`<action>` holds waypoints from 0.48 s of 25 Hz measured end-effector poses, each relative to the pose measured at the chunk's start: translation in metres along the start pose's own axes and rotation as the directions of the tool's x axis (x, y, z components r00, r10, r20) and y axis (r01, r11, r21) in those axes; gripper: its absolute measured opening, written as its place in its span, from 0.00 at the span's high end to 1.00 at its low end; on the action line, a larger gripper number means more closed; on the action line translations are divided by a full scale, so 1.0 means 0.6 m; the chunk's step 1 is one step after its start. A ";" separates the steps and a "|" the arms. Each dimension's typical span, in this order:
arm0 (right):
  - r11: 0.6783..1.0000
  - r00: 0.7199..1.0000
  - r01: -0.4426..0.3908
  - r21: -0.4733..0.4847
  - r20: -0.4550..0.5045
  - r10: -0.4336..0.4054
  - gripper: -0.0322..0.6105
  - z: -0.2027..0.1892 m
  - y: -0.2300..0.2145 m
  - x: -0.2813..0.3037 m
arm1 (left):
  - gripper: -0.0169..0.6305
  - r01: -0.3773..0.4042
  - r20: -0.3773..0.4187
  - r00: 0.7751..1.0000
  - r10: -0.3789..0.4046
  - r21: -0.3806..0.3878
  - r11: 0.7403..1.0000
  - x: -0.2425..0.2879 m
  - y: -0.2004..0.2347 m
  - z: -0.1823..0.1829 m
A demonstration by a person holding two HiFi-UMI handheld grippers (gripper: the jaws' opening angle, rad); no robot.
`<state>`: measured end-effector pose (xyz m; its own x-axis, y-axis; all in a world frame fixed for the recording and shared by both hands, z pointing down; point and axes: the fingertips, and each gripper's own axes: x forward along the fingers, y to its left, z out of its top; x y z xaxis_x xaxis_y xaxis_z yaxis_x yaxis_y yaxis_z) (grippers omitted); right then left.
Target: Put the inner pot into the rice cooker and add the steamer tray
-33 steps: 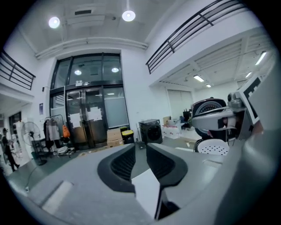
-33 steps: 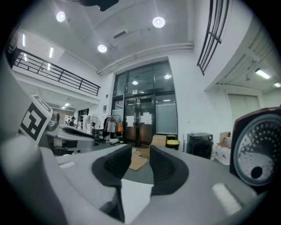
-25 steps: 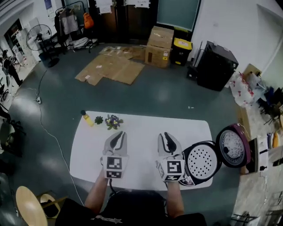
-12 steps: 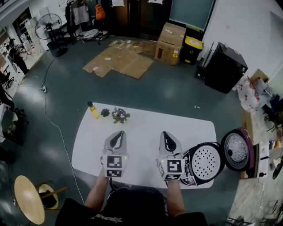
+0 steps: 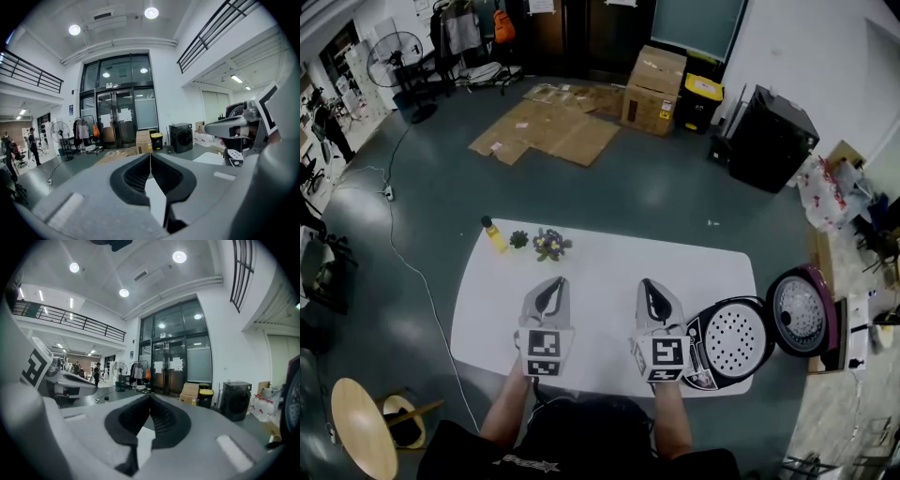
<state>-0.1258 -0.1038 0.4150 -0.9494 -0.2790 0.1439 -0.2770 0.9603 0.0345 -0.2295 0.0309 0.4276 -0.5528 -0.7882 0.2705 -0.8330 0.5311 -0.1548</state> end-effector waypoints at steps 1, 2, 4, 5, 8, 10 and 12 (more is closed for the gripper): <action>1.000 1.000 0.000 0.000 -0.002 0.000 0.94 -0.001 0.002 0.001 | 0.95 0.001 0.001 1.000 -0.001 0.001 1.000 0.000 -0.001 0.000; 1.000 1.000 0.002 0.001 -0.005 -0.002 0.94 -0.002 0.003 0.001 | 0.95 0.002 0.002 1.000 -0.002 0.003 1.000 0.000 -0.001 0.000; 1.000 1.000 0.006 0.007 -0.012 -0.006 0.94 -0.002 0.003 0.000 | 0.95 0.006 0.006 1.000 -0.006 0.005 1.000 -0.002 -0.001 0.004; 1.000 1.000 0.009 0.010 -0.015 -0.009 0.94 -0.002 0.003 -0.001 | 0.95 0.008 0.008 1.000 -0.008 0.003 1.000 -0.003 -0.002 0.006; 1.000 1.000 0.013 0.015 -0.017 -0.013 0.94 -0.004 0.002 -0.005 | 0.96 0.015 0.010 1.000 -0.015 0.003 1.000 -0.004 -0.004 0.006; 1.000 1.000 0.014 0.016 -0.017 -0.013 0.94 -0.006 0.003 -0.004 | 0.96 0.019 0.009 1.000 -0.019 0.005 1.000 -0.004 -0.005 0.003; 1.000 1.000 0.013 0.016 -0.018 -0.013 0.94 -0.008 0.005 -0.001 | 0.96 0.022 0.009 1.000 -0.022 0.005 1.000 -0.002 -0.004 0.001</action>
<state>-0.1251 -0.1006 0.4195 -0.9429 -0.2913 0.1617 -0.2918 0.9562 0.0210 -0.2268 0.0303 0.4271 -0.5343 -0.8025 0.2657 -0.8452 0.5119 -0.1537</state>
